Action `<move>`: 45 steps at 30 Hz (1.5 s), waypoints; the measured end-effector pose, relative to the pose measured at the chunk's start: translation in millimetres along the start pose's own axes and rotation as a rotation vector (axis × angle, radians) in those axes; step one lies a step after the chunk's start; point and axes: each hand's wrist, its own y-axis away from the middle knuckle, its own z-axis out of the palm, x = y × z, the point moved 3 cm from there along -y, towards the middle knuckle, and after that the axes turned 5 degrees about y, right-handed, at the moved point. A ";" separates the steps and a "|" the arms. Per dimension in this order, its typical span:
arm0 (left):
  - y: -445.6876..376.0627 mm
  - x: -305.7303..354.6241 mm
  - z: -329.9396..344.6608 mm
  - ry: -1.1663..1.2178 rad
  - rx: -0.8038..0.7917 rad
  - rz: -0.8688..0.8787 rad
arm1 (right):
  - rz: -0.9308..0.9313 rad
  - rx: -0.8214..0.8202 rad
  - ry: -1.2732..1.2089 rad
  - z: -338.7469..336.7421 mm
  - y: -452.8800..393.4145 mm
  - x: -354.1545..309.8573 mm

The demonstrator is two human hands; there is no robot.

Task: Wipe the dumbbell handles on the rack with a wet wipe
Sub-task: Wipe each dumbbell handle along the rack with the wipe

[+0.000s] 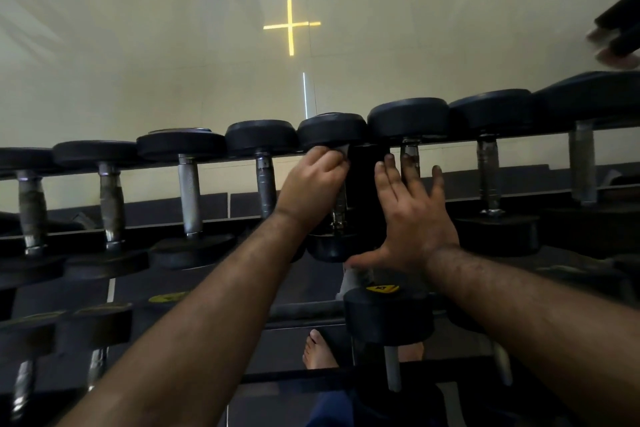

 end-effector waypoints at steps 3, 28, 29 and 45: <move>-8.9 11.7 8.4 -0.007 -0.237 0.059 | -0.003 0.015 -0.001 0.3 0.3 -0.3; 12.6 77.0 -49.0 0.466 0.111 -0.778 | -0.085 0.117 0.010 2.2 35.3 58.4; 9.6 84.1 -44.8 0.490 0.109 -0.791 | -0.061 0.124 0.031 1.1 39.3 80.2; -62.1 141.0 33.5 0.050 0.125 -0.518 | 0.085 0.080 -0.292 15.2 26.4 154.8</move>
